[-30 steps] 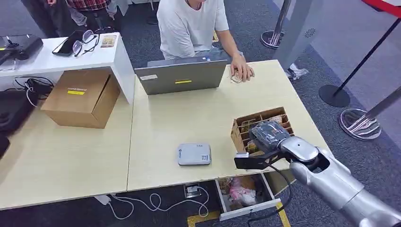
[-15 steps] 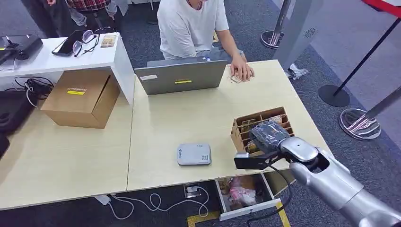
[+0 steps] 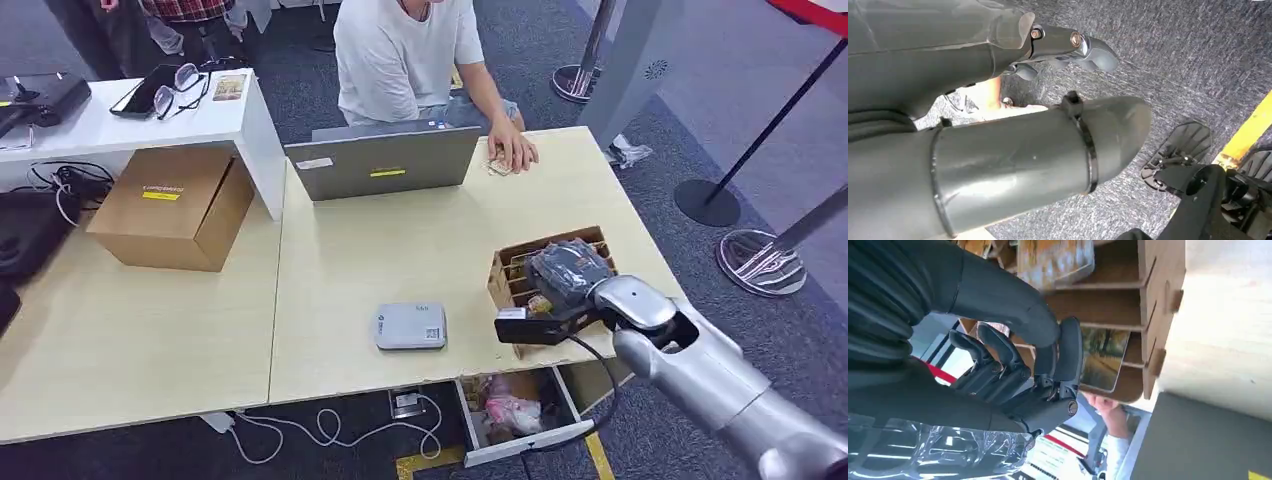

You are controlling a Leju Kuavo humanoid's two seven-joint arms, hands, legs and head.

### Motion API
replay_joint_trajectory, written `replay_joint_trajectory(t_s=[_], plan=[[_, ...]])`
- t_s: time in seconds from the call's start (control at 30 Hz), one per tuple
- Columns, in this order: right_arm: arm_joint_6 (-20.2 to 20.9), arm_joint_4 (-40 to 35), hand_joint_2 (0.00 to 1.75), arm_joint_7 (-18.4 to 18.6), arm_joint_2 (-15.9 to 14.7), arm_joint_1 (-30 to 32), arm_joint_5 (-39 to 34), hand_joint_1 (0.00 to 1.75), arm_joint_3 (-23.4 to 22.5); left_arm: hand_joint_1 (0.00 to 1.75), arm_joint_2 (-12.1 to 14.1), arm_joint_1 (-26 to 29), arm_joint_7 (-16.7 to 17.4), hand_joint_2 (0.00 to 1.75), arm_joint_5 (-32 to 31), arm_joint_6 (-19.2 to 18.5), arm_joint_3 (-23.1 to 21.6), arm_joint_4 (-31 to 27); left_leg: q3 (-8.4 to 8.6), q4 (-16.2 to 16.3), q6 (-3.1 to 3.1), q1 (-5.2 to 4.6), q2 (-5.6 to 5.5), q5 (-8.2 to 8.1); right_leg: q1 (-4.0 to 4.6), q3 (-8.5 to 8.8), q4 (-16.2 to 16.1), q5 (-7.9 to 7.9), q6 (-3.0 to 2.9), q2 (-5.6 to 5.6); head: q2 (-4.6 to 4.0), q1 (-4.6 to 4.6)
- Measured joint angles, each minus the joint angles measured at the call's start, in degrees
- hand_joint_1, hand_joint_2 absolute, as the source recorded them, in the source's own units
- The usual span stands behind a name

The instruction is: Pass the card to the sensor for recognition and then transmit it.

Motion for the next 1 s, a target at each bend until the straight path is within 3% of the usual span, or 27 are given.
replay_joint_trajectory(t_s=[0.5, 0.6, 0.67, 0.8, 0.83, 0.87, 1.0], plan=[[-0.4, -1.8, 1.75, 0.5, -0.1, 0.8, -0.5, 1.75, -0.7, 0.0, 0.2, 0.0, 0.0, 0.0, 0.7, -0.1, -0.9, 0.4, 0.01, 0.0, 0.0, -0.01, 0.01, -0.01, 0.0, -0.01, 0.0, 0.0, 0.0, 0.01, 0.0, 0.0], [-0.5, -2.3, 1.75, 0.8, -0.3, 1.1, -0.6, 1.64, -0.8, 0.0, 0.2, -0.1, 0.0, 0.0, 0.8, -0.1, -1.1, 0.4, 0.03, 0.0, 0.0, -0.01, 0.01, 0.0, 0.0, -0.01, 0.0, 0.0, 0.0, 0.01, 0.0, 0.0], [-0.7, -2.9, 1.75, 1.0, -0.6, 1.6, -0.6, 1.45, -1.0, 0.0, 0.3, -0.1, 0.0, 0.0, 1.0, -0.1, -1.4, 0.4, 0.03, 0.0, 0.0, -0.01, 0.01, 0.0, 0.0, -0.01, 0.0, 0.0, 0.0, 0.01, 0.0, -0.02], [-1.1, -4.4, 1.75, 1.6, -1.5, 2.9, -0.7, 1.34, -2.3, 0.0, 0.5, -0.1, 0.0, 0.0, 1.2, 0.1, -1.5, 0.4, 0.02, 0.0, 0.0, -0.01, 0.0, -0.01, 0.0, -0.02, 0.0, -0.01, 0.0, 0.01, 0.0, 0.0], [-1.1, -4.7, 1.75, 1.8, -1.7, 3.2, -0.7, 1.1, -2.5, 0.0, 0.6, -0.1, 0.0, 0.0, 1.2, 0.1, -1.5, 0.4, 0.02, 0.0, 0.01, -0.01, 0.0, -0.01, 0.0, -0.02, 0.0, -0.01, 0.01, 0.01, 0.0, 0.0], [-1.1, -5.0, 1.75, 1.9, -2.1, 3.6, -0.7, 0.68, -2.8, 0.0, 0.6, -0.1, 0.0, 0.0, 1.2, 0.2, -1.5, 0.4, 0.02, 0.0, 0.01, -0.01, 0.0, -0.01, 0.0, -0.02, 0.0, -0.01, 0.01, 0.01, 0.0, -0.02], [-1.1, -6.6, 1.75, 2.5, -2.8, 5.9, -0.5, 0.77, -4.4, 0.0, 0.6, 0.0, 0.0, 0.0, 1.8, 0.3, -1.5, 0.4, -0.01, 0.0, 0.01, -0.01, 0.0, -0.01, 0.0, -0.01, 0.0, -0.01, 0.01, 0.0, 0.0, 0.0]])
